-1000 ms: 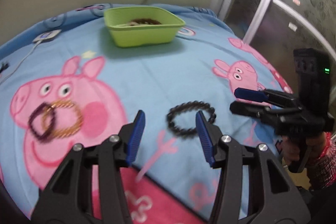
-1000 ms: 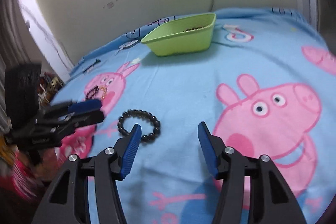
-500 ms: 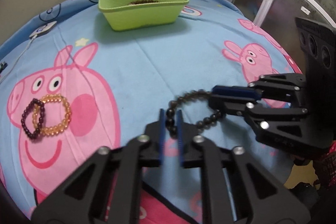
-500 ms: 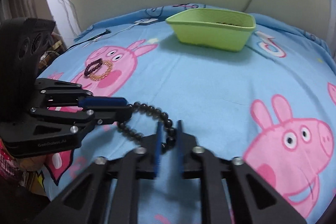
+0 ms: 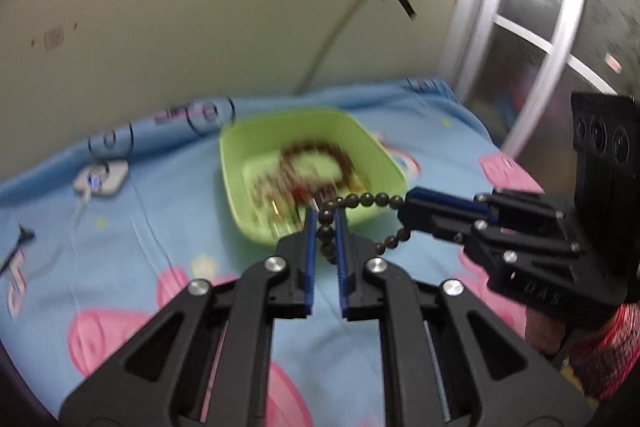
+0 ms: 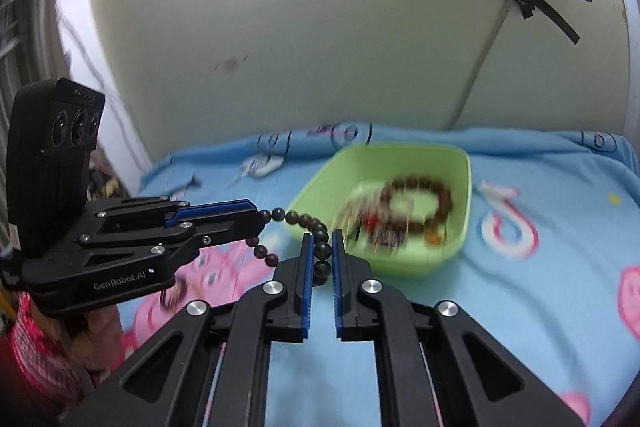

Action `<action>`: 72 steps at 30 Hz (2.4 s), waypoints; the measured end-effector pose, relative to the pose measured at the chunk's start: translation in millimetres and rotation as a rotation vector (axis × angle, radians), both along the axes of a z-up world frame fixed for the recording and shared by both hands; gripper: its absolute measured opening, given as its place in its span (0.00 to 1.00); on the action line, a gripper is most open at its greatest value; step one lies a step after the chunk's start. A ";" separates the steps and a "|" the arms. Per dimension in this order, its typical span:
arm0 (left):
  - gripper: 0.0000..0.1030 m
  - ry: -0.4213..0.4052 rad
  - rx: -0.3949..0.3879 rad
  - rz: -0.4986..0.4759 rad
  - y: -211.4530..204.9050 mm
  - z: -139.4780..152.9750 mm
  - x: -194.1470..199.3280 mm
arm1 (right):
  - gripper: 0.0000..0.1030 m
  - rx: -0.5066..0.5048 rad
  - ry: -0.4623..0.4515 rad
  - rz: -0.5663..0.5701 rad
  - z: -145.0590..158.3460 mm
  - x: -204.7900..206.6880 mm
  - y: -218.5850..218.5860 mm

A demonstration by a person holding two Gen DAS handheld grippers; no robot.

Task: Organize jewelry
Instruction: 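Lift the black bracelet with the right gripper and release it into the green tray, then grasp the dark purple bead bracelet with the left gripper, then carry the dark purple bracelet with the left gripper and drop it into the tray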

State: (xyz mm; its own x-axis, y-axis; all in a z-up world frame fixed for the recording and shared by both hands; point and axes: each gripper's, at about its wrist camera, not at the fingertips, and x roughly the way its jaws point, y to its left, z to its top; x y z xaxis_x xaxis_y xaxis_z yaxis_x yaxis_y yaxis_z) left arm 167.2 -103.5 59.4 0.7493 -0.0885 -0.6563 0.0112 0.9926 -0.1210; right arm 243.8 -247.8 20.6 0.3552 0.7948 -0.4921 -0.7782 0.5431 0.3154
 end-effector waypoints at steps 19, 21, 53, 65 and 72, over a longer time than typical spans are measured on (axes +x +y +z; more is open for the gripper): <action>0.10 -0.128 -0.086 0.186 84.1 29.6 -46.5 | 0.06 0.223 -0.005 -0.117 20.5 15.1 -33.6; 0.10 -0.146 -0.081 0.229 99.3 29.1 -80.6 | 0.33 0.213 -0.003 -0.080 18.1 -2.7 -30.6; 0.07 0.146 -0.082 0.370 137.5 -104.2 -176.8 | 0.00 -0.189 0.266 0.313 -68.5 -115.1 164.6; 0.07 0.133 -0.193 0.333 88.1 -102.9 -255.2 | 0.00 -0.139 0.204 0.370 -66.0 -155.4 85.6; 0.07 0.145 -0.233 0.431 85.4 -109.1 -296.1 | 0.00 -0.180 0.202 0.483 -70.8 -182.3 109.1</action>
